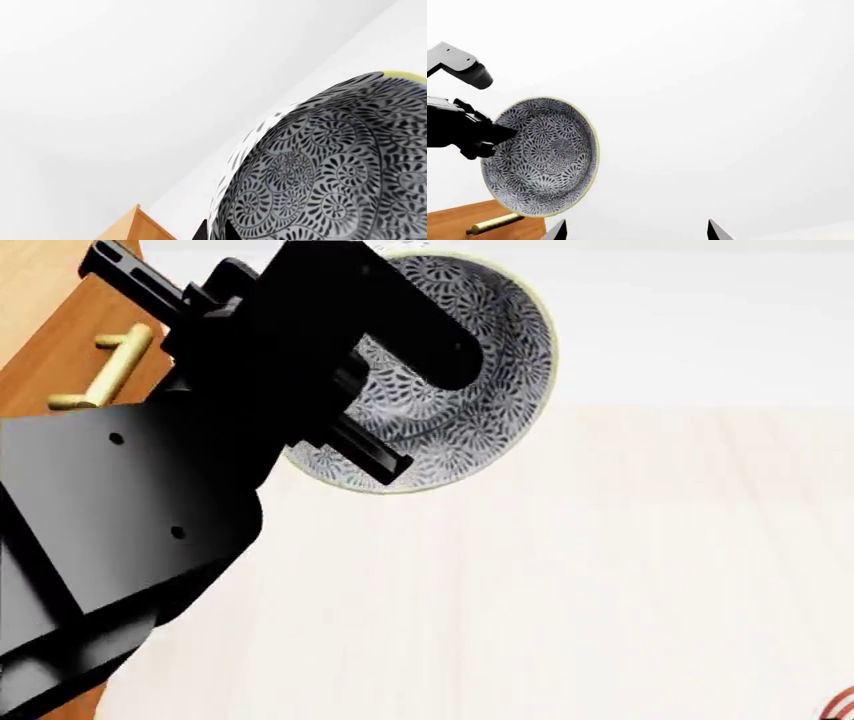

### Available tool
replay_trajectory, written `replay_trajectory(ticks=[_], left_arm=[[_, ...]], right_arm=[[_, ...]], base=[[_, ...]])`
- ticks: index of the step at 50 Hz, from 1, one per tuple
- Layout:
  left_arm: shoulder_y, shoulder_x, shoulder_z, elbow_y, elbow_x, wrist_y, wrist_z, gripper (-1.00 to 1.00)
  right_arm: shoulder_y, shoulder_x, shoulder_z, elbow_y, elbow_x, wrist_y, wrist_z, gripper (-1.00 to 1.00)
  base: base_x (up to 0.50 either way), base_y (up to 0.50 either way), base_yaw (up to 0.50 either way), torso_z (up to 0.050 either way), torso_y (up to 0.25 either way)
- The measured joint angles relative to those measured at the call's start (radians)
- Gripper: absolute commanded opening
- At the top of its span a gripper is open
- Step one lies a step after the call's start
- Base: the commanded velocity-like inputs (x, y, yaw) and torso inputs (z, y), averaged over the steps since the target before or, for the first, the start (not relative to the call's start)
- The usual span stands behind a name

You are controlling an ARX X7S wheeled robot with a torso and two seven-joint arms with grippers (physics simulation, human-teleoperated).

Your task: Put the bowl on top of the cabinet.

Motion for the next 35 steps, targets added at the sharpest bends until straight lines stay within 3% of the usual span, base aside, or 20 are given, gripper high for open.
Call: replay_trajectory(ticks=[22,35], left_arm=[[-0.348,0.037,-0.092,-0.351,-0.351,0.008,-0.193,-1.00],[-0.449,-0.017,-0.231,-0.536,-0.472,0.052,-0.304,-1.00]], right_arm=[[-0.008,-0.013,0.022,-0.009,-0.009,0.021,-0.017,1.00],[-0.015,-0.019,0.034,-0.016,-0.013,0.030,-0.024,1.00]], base=[[0.00,0.00,0.00,0.000,0.000],[0.00,0.00,0.00,0.000,0.001]])
